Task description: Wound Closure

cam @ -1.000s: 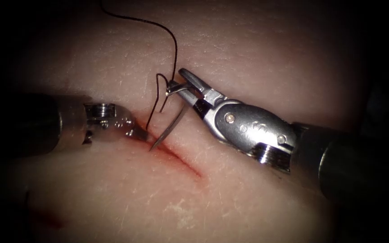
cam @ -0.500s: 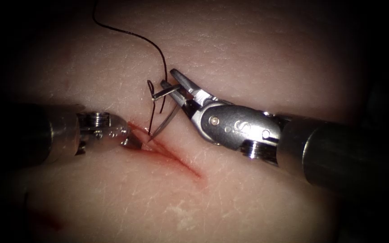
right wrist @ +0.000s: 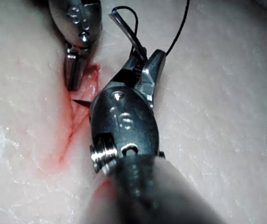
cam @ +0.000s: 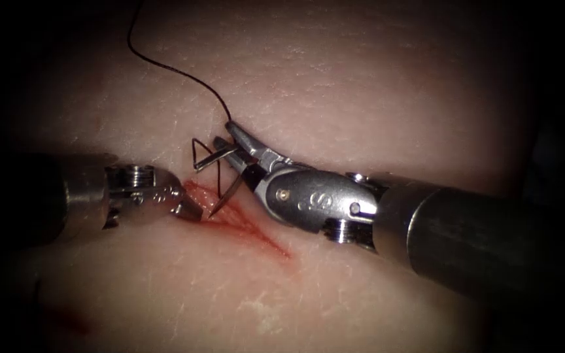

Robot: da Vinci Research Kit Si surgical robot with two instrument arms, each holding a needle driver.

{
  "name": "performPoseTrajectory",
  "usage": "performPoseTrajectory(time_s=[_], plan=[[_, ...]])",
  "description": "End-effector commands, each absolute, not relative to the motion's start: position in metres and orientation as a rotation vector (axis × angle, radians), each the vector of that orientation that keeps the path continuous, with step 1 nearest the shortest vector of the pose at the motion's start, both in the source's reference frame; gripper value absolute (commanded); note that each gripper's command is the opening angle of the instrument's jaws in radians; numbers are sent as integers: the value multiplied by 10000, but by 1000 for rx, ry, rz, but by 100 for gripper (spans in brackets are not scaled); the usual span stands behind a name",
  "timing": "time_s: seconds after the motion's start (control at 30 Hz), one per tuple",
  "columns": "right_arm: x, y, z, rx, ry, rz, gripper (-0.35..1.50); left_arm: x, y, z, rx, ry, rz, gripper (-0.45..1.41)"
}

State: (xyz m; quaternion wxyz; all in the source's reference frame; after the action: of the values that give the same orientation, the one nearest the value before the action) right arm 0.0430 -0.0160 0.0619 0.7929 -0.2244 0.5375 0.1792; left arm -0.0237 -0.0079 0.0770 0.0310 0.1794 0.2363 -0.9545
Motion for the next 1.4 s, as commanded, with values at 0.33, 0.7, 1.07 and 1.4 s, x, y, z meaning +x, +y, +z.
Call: performPoseTrajectory(time_s=[0.33, 0.7, 1.07, 1.4], plan=[[438, -160, 623, -467, 1166, 396, -35, -230, -92, 748, 655, 670, -2959, -42], [438, -158, 623, -434, 1195, 430, -35, -222, -104, 734, 778, 572, -3005, -45], [432, -146, 637, -287, 1285, 616, -35, -219, -120, 756, 831, 573, -2999, -45], [429, -144, 635, -214, 1295, 711, -35, -206, -129, 749, 861, 556, -3003, -45]])
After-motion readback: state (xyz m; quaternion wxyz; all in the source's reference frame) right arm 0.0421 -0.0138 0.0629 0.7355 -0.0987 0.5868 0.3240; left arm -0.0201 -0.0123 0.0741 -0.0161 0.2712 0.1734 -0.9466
